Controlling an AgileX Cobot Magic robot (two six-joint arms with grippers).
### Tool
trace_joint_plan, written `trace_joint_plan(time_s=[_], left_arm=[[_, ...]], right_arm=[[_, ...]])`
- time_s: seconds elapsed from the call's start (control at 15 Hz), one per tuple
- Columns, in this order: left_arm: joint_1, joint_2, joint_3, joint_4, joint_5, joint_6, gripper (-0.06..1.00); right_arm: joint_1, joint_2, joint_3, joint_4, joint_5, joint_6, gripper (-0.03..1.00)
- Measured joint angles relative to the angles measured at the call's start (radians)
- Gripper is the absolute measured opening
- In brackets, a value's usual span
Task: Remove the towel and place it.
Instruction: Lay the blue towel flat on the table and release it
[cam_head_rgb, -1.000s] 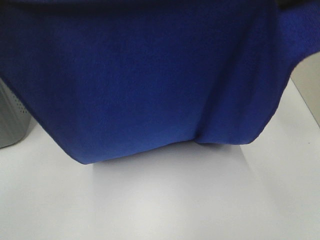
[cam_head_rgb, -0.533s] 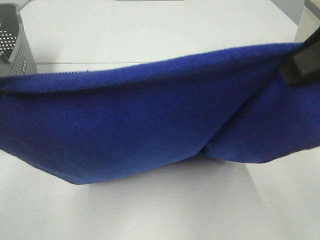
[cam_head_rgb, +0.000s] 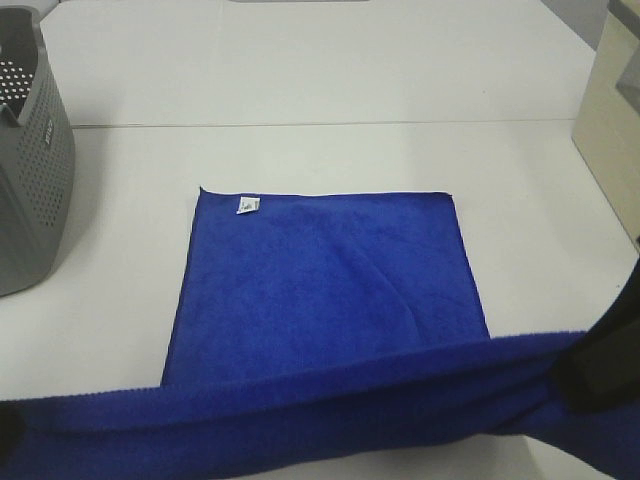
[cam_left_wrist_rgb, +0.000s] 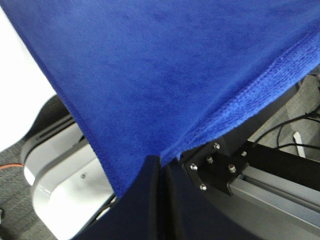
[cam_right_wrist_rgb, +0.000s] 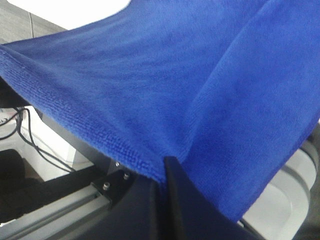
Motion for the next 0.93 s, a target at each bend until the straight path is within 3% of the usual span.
trace_joint_plan(time_s=[0.2, 0.47, 0.73, 0.93], left_arm=[[0.002, 0.025, 0.084, -0.033, 0.000, 0.009, 0.00], [-0.024, 0.085, 0.108, -0.041, 0.000, 0.010, 0.00], [-0.206, 0.220, 0.108, -0.039, -0.017, -0.003, 0.00], [-0.250, 0.320, 0.108, -0.038, -0.056, -0.003, 0.00]], right_arm=[[-0.001, 0.068, 0.111, 0.030, 0.000, 0.008, 0.01], [-0.001, 0.125, 0.134, 0.030, -0.001, 0.018, 0.01], [-0.006, 0.154, 0.142, -0.023, 0.004, 0.029, 0.01], [-0.006, 0.205, 0.165, -0.035, 0.004, 0.029, 0.01]])
